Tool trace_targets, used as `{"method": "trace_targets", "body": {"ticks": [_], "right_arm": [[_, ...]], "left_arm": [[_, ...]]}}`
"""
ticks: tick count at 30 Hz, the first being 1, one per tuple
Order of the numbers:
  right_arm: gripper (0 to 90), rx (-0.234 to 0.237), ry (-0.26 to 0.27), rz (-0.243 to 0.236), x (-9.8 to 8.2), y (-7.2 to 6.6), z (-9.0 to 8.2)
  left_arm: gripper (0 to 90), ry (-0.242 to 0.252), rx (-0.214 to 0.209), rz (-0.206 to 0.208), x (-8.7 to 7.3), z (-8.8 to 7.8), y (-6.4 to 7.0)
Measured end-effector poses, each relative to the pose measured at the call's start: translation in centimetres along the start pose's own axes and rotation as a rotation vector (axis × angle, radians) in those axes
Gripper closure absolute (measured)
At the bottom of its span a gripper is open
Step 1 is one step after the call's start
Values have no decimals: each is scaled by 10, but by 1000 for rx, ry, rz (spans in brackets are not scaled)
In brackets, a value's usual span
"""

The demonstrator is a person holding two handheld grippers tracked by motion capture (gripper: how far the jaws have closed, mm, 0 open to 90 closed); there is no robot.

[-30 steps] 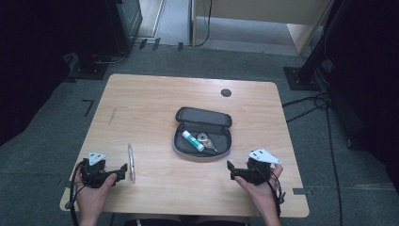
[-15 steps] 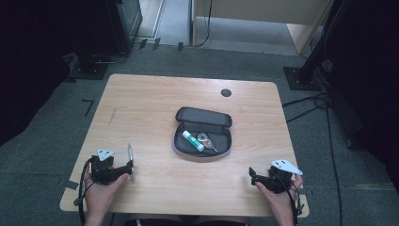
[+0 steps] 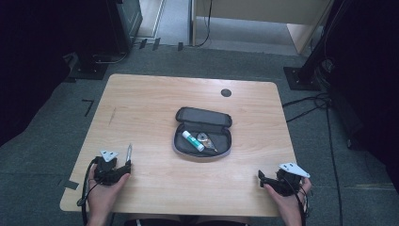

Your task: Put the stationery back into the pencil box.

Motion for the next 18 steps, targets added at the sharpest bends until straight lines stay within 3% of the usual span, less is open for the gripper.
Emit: {"method": "trace_targets", "body": {"ticks": [10, 18], "right_arm": [[83, 5, -33, -25, -4, -2, 3], [86, 4, -34, -22, -4, -2, 3]], "left_arm": [[786, 15, -20, 22, 0, -1, 0], [809, 31, -44, 67, 0, -1, 3]]}}
Point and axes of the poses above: each handheld gripper's, and its own axes: z roughly forward along the jaws, x roughly out of its top, y roughly to its right, the point moved 5 cm from there along z, roughly forward along the jaws, and after that the axes turned 5 degrees about x, right-handed, at the moved point
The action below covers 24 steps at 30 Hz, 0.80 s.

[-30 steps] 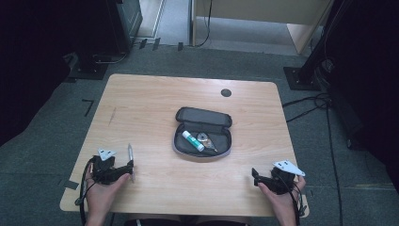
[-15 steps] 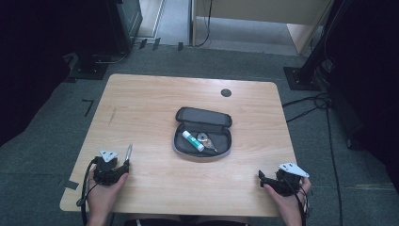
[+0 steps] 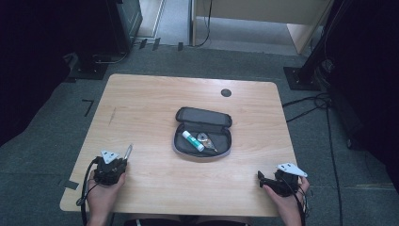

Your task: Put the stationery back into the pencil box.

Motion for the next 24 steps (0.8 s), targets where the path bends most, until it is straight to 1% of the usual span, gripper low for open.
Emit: {"method": "trace_targets", "body": {"ticks": [4, 7, 9, 11, 13, 14, 15, 17, 23, 24], "right_arm": [[94, 0, 1, 2, 0, 0, 0], [115, 0, 5, -2, 0, -1, -1], [122, 3, 7, -5, 0, -1, -1], [126, 2, 10, -5, 0, -1, -1], [128, 2, 9, -4, 0, -1, -1], [129, 2, 9, -4, 0, -1, -1], [129, 2, 10, -4, 0, -1, -1], [130, 2, 10, -4, 0, -1, -1], [134, 2, 12, -9, 0, -1, -1], [135, 2, 12, -9, 0, -1, -1]], "left_arm": [[810, 16, -15, 10, 2, -2, 3], [810, 26, -34, 30, 5, -3, 5], [810, 27, -57, 38, 7, -2, 8], [810, 23, -72, 57, 7, 0, 12], [810, 28, -96, 81, 8, 0, 17], [810, 28, -96, 81, 8, 0, 17], [810, 28, -105, 97, 9, 1, 20], [810, 37, -129, 112, 10, 1, 27], [810, 58, -170, 114, 17, -2, 35], [810, 62, -174, 122, 18, -3, 37]]}}
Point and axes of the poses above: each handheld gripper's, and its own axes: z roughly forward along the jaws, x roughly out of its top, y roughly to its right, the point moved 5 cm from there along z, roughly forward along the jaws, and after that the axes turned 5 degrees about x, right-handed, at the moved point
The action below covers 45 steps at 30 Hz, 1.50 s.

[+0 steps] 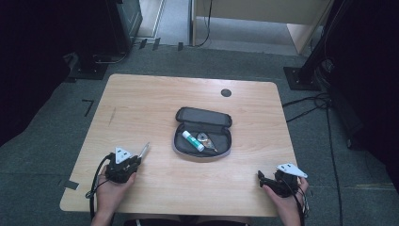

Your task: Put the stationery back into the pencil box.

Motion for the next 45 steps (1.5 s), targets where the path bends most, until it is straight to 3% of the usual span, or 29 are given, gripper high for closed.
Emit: {"method": "trace_targets", "body": {"ticks": [6, 13, 25, 34, 45], "right_arm": [[139, 1, 1, -1, 0, 0, 0], [143, 2, 2, -1, 0, 0, 0], [144, 2, 2, -1, 0, 0, 0], [149, 4, 3, 1, 0, -1, 0], [152, 3, 5, -1, 0, 0, 0]], "left_arm": [[810, 25, -22, 19, 12, -3, 7], [810, 75, -93, 5, 32, -4, 16], [810, 116, -178, 42, 69, 0, 41], [811, 120, -222, 76, 92, 10, 57], [810, 104, -306, 93, 120, 31, 75]]}}
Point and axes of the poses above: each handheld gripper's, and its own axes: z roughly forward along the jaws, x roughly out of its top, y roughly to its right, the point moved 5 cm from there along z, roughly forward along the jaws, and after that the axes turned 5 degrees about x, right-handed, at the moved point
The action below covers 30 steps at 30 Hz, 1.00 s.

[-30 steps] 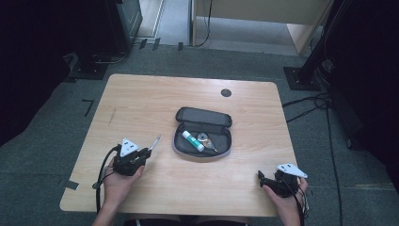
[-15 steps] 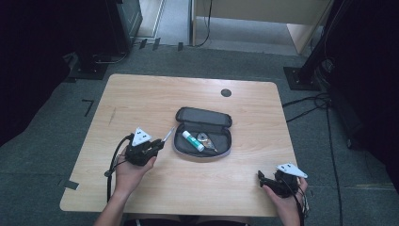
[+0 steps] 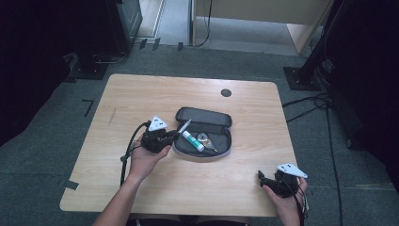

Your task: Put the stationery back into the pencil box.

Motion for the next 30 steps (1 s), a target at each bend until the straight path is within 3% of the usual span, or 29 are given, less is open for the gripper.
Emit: {"method": "trace_targets", "body": {"ticks": [4, 7, 16, 24, 27, 30], "right_arm": [[154, 1, 0, 0, 0, 0, 0], [158, 1, 1, 1, 0, 0, 0], [162, 3, 1, 1, 0, 0, 0], [164, 3, 2, 2, 0, 0, 0], [164, 3, 2, 2, 0, 0, 0], [165, 3, 2, 3, 0, 0, 0]], "left_arm": [[810, 2, -37, 13, 11, 10, 5], [810, -15, -52, 48, 16, 21, 10], [810, -36, -100, 67, 16, 48, 15], [809, -81, -94, 141, 7, 63, 17], [807, -95, -107, 145, 5, 65, 17], [799, -104, -91, 146, 3, 68, 16]]}}
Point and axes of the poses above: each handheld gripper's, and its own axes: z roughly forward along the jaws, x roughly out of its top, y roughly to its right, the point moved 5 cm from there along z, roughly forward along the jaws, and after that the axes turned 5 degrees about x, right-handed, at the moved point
